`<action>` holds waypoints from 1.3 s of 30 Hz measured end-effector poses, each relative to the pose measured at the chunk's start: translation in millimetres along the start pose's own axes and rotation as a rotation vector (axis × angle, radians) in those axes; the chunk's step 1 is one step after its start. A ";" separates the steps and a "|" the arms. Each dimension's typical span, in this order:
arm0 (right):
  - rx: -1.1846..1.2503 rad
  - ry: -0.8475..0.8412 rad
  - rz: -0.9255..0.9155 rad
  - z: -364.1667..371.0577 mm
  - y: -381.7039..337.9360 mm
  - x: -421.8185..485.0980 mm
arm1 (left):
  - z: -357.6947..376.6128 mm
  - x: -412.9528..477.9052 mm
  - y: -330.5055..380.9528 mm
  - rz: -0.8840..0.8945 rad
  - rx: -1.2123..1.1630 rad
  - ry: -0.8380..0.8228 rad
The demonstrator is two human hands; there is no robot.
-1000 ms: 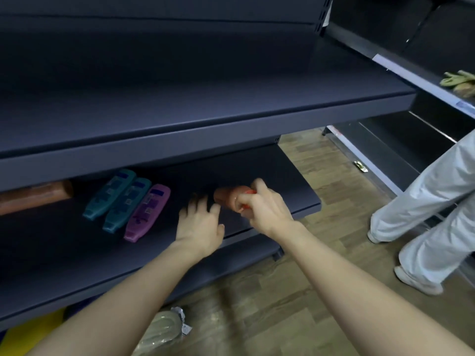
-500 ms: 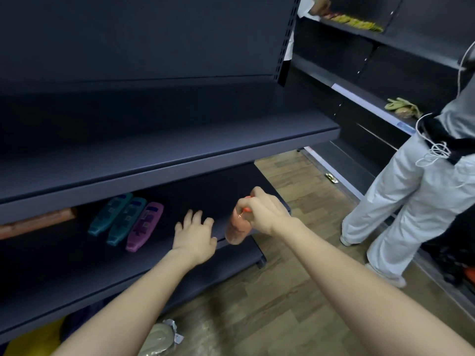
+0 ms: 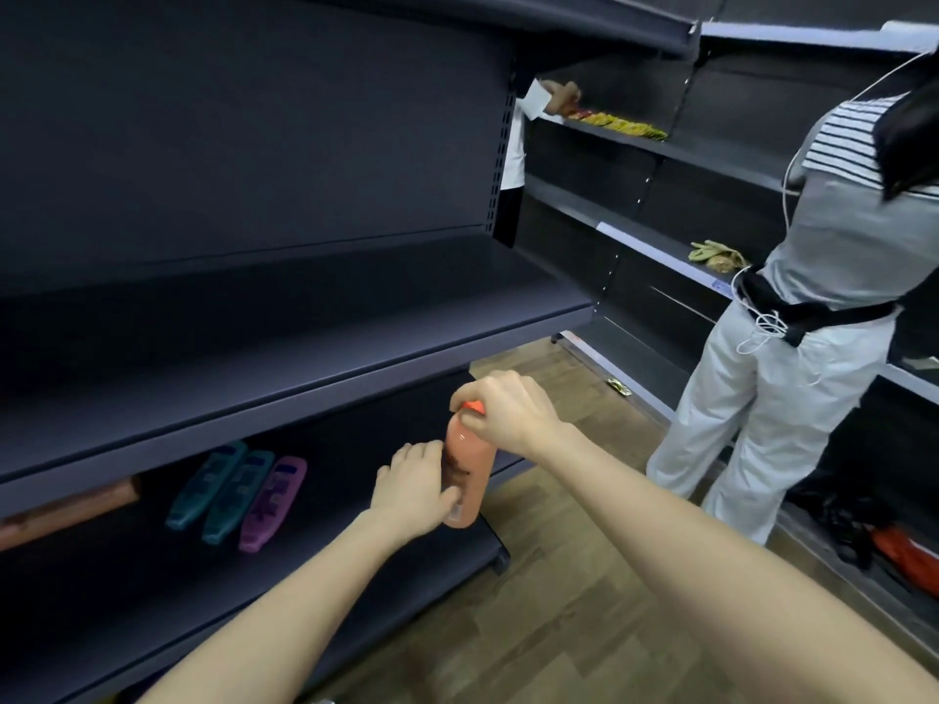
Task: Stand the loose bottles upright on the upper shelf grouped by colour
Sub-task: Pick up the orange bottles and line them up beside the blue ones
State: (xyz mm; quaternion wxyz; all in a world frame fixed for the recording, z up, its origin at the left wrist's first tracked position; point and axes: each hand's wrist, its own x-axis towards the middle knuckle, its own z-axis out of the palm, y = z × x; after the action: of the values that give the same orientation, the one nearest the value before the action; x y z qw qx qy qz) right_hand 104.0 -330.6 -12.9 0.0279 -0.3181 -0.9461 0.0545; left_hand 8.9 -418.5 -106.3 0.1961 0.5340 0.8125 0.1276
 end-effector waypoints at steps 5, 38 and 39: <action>0.019 0.150 0.131 -30.1 -11.0 1.7 | -14.2 -4.2 21.6 -0.016 -0.255 0.063; 1.127 0.132 0.179 -69.6 36.6 -11.1 | -128.1 -6.7 43.1 0.413 -0.745 0.166; 1.185 0.040 0.178 -66.0 41.8 -14.6 | -132.2 -7.8 43.4 0.434 -0.755 0.149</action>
State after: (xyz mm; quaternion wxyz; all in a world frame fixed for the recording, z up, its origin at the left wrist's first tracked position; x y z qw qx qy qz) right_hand 146.4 -300.7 47.3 0.2135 -0.3273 -0.7234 0.5692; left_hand -13.0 -408.2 31.0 0.2871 0.5724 0.5898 0.4920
